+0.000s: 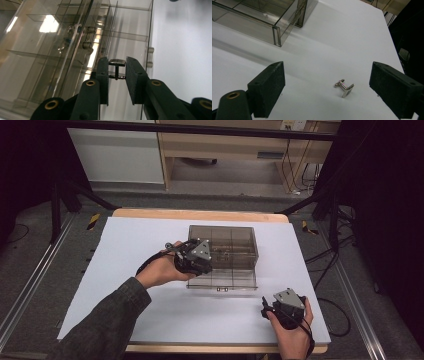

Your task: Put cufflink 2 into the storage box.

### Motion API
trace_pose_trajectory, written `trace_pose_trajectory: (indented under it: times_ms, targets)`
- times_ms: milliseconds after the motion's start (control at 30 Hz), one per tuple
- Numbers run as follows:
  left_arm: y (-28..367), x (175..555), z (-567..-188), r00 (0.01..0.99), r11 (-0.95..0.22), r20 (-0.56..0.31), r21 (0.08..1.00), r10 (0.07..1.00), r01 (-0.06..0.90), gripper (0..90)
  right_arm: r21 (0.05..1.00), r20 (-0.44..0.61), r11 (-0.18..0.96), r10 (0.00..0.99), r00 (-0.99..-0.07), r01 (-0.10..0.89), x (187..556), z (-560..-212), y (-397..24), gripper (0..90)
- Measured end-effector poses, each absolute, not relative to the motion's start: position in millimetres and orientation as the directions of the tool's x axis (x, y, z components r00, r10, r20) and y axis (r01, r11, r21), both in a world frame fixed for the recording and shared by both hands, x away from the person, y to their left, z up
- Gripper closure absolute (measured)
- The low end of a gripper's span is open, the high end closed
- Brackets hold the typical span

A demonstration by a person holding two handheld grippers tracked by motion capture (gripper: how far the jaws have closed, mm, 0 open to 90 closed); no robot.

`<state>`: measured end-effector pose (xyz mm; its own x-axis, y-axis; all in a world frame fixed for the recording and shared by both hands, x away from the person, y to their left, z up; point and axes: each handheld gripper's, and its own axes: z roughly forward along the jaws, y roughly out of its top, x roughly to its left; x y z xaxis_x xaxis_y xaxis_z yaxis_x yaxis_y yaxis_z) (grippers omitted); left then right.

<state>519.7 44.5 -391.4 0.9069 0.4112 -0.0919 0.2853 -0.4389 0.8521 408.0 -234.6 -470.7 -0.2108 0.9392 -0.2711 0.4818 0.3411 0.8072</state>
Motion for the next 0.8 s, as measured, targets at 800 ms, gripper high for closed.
trace_pose_trajectory:
  times_ms: [800]
  targets:
    - [1.8,521.5,-423.3,0.846,-0.297,-0.218,0.869,0.486,0.395,73.2,0.810,-0.260,0.331,0.942,-0.210,0.483,408.5,-471.1,-236.4,12.9]
